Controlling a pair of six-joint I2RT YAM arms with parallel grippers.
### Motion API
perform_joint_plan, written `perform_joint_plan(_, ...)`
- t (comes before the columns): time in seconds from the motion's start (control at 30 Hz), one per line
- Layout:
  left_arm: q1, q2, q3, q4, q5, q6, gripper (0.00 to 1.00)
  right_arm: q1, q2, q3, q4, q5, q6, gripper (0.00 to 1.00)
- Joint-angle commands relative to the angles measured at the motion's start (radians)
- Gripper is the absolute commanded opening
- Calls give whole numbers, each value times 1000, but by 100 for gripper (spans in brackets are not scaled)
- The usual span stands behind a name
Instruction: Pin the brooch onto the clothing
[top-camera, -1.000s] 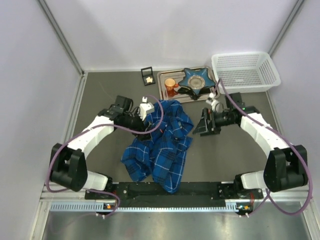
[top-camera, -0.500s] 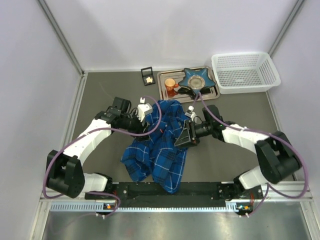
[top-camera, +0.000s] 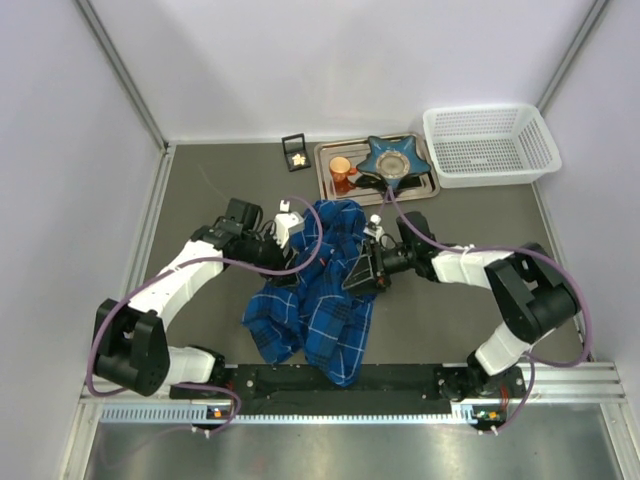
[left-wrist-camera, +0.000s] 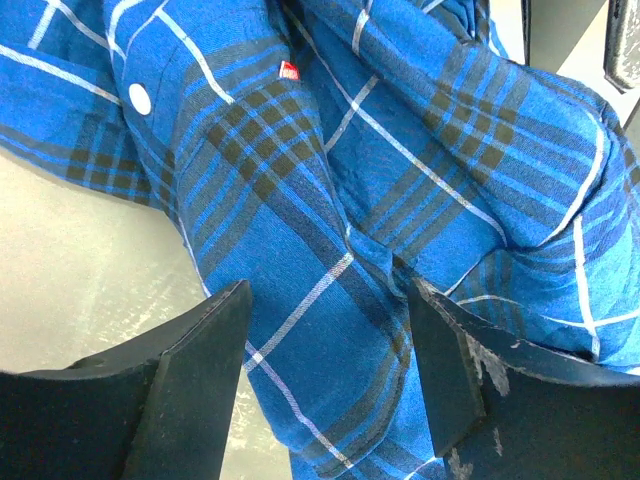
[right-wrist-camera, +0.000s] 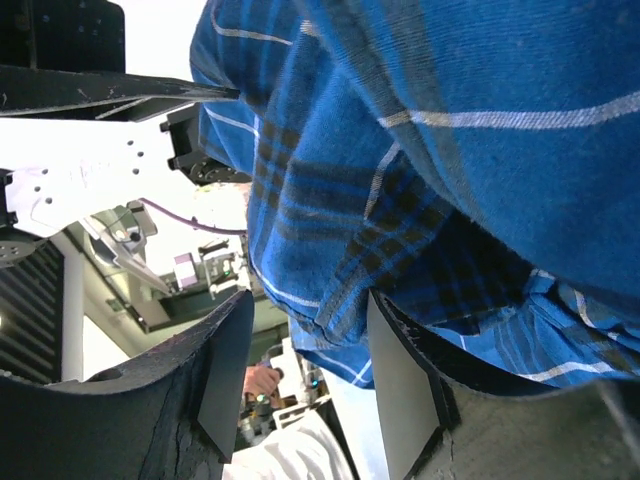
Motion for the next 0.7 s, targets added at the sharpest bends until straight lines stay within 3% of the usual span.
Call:
perform_joint_plan(0.0,3,-4,-23,22,3,6,70,34,57,20,89,-37,50,49)
perform_joint_plan(0.1,6,-10,-20,12,-3,11,70,32,74,28,77,-37,58,48)
perform_joint_plan(0.2,6,-18,-25,2,-6,22,69,32,90,36,71,-40,73,37)
perform_joint_plan(0.23,6,-21,-25,1,-5,25,67,32,87,37,54,-41,78,31)
perform_joint_plan(0.27,6,-21,-25,-2,-5,32,58,29,80,37,50,-47,76,14)
perform_joint_plan(0.3,6,-21,-17,-19,1,35,53,24,71,48,39,-54,70,4)
perform_joint_plan(0.33,8,-23,-9,-30,1,39,49,5,61,59,-40,-64,29,0)
perform_joint_plan(0.43,34,-24,35,-119,36,87,30,-72,-8,117,-252,-66,-104,0)
perform_joint_plan(0.47,51,-26,50,-149,47,136,21,-103,-51,137,-327,-58,-143,0)
perform_joint_plan(0.5,52,-27,87,-184,53,166,3,-132,-68,181,-392,-29,-228,0)
perform_joint_plan(0.67,10,-63,137,-456,168,402,0,-322,-140,286,-764,72,-453,0)
